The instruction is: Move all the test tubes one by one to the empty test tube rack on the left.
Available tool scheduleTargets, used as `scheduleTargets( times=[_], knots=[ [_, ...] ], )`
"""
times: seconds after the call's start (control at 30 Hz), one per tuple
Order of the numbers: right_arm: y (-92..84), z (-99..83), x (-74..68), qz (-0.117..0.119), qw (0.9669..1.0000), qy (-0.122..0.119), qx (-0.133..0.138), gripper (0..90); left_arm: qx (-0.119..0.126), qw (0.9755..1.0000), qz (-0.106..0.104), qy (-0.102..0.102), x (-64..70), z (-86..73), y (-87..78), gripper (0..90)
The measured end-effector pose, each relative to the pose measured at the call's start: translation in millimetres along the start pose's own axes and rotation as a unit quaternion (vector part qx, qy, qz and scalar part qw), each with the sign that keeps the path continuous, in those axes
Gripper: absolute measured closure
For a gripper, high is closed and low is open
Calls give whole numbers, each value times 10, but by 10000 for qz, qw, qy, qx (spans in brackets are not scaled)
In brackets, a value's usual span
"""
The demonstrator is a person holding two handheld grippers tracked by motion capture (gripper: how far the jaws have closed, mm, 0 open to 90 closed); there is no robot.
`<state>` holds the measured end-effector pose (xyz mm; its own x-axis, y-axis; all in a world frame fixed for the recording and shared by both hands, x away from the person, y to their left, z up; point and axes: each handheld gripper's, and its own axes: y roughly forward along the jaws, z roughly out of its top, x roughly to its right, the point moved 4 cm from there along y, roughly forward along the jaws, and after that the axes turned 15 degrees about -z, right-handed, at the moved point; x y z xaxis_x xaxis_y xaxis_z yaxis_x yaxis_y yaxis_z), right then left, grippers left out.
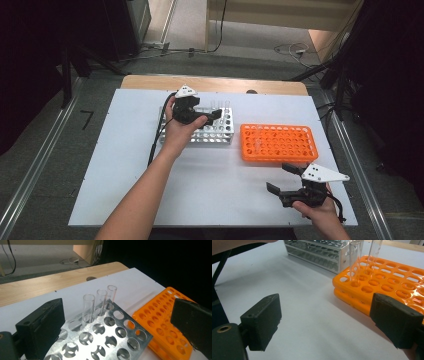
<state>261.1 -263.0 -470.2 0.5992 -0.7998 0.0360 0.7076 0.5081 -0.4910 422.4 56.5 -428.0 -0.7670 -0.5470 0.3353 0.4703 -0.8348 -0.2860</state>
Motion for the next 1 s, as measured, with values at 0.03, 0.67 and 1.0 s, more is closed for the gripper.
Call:
scheduleTargets(
  times=[0.03,0.67,1.0],
  knots=[
    [2,2,-3,-6,10000,0,-5,89,11,10000,-41,16,25,-5,-27,0],
    [76,142,-64,-104,9999,-29,25,92,3,9989,50,466,483,-293,-411,0],
    [171,259,-2,-254,9996,91,-84,96,108,9986,31,513,689,-497,-566,0]
  ],
)
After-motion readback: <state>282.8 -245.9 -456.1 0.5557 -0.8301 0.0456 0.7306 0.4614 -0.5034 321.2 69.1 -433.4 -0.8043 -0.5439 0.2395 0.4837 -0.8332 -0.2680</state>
